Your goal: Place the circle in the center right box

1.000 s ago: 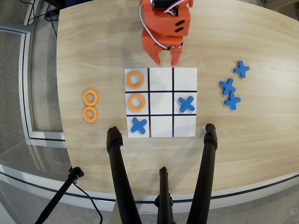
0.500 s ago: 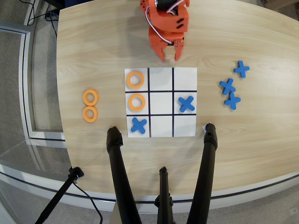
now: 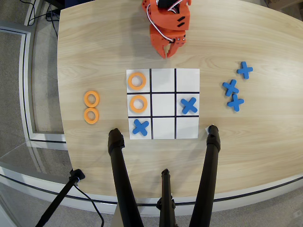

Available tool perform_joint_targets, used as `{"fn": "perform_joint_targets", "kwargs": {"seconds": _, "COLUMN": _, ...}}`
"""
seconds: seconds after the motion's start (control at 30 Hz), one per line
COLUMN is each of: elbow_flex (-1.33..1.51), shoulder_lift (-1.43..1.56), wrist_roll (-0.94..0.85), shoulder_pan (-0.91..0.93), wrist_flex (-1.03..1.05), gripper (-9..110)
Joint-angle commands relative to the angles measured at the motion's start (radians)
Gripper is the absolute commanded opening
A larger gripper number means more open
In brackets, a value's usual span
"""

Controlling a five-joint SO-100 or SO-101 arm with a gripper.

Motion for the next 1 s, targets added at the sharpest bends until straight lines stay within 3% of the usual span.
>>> {"fn": "perform_joint_targets", "kwargs": {"seconds": 0.0, "elbow_flex": 0.057, "shoulder_lift": -0.003, "wrist_roll": -0.015, "shoulder_pan": 0.012, "wrist_flex": 0.005, "gripper": 0}}
{"fn": "perform_joint_targets", "kwargs": {"seconds": 0.97, "elbow_flex": 0.057, "shoulder_lift": -0.005, "wrist_roll": -0.034, "shoulder_pan": 0.029, "wrist_flex": 0.006, "gripper": 0}}
